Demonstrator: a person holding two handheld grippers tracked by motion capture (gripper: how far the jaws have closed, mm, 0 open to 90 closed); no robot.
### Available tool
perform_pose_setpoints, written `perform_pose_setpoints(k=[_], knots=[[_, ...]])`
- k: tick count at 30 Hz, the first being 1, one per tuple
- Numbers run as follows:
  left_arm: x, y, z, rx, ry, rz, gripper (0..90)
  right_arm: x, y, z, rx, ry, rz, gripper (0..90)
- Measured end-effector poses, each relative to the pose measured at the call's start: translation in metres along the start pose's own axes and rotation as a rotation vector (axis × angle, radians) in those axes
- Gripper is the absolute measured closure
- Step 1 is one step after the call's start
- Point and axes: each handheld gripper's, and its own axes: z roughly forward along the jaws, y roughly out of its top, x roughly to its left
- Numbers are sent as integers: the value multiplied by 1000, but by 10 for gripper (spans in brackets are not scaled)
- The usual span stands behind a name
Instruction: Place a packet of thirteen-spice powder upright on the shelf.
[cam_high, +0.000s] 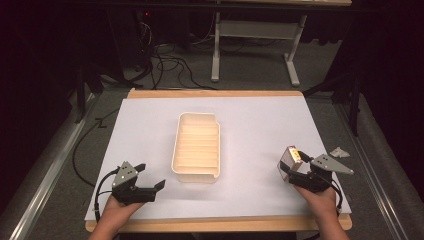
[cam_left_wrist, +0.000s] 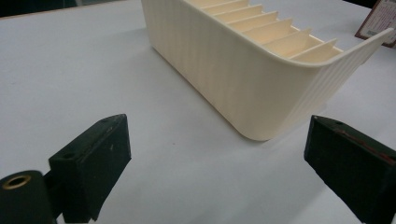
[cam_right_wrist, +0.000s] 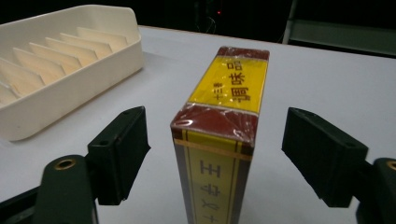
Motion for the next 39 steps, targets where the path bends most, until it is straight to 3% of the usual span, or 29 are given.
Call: perform_pose_setpoints(k=[6,25,39], knots=[[0,0,0,-2,0,-6,79,3,-3,5,30,2,0,311],[-1,-1,0,1,0,-2,83,0,-1,-3,21,-40,41,622],[-1,-1,0,2,0,-1,84,-4,2,-6,30,-50,46,682]])
